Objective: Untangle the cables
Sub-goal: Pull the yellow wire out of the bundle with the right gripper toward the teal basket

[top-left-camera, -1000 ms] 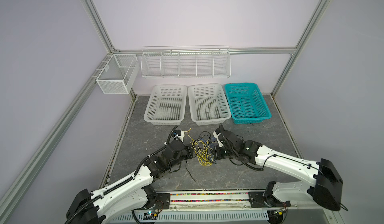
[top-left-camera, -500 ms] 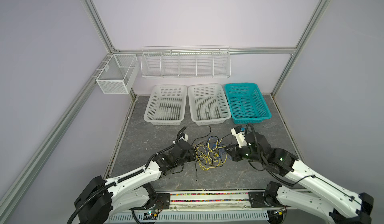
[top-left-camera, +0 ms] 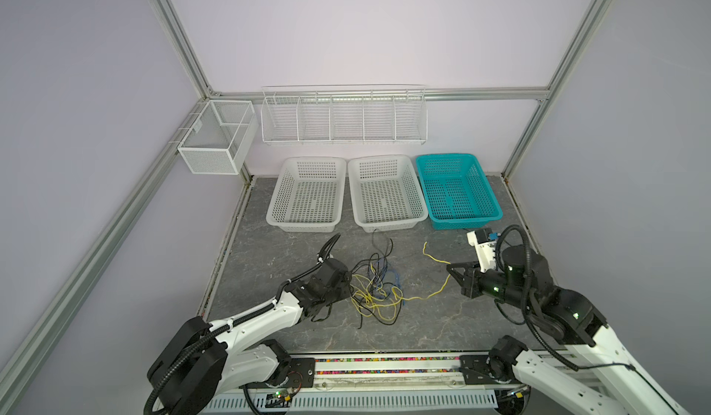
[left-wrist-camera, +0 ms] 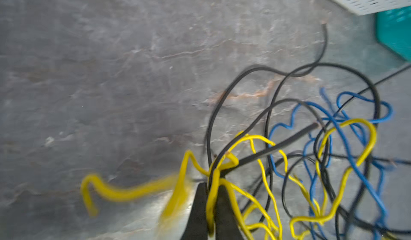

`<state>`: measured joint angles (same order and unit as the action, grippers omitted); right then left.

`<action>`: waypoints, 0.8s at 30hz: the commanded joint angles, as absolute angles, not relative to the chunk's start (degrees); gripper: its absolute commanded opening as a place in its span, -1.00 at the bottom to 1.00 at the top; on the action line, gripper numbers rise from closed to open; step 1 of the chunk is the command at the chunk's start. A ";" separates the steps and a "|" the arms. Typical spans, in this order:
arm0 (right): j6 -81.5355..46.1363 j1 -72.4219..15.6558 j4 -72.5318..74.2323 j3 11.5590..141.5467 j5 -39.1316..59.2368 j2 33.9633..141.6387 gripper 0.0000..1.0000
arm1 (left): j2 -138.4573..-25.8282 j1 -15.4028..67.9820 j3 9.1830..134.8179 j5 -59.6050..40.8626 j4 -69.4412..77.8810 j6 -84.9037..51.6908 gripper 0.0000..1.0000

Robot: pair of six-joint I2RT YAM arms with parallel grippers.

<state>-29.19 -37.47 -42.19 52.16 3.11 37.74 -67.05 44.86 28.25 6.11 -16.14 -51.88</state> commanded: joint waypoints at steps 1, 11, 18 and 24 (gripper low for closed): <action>-27.81 -37.12 -44.06 52.38 2.66 38.97 -0.88 | -67.70 44.74 28.88 7.46 -18.90 -51.60 -1.00; -23.78 -36.74 -50.24 62.46 -5.65 37.77 -0.88 | -71.54 44.74 31.22 6.39 -19.23 -50.66 -1.00; -20.76 -35.71 -47.76 67.97 -13.55 44.34 -0.88 | -71.41 44.74 33.31 5.08 -18.78 -49.43 -0.90; -18.37 -28.84 -40.42 73.34 -13.98 53.66 -0.88 | -68.55 44.74 33.75 4.16 -18.07 -48.37 -0.54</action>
<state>-20.86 -31.90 -46.06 70.59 -12.91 50.50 -70.32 44.88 31.81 4.40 -18.33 -49.36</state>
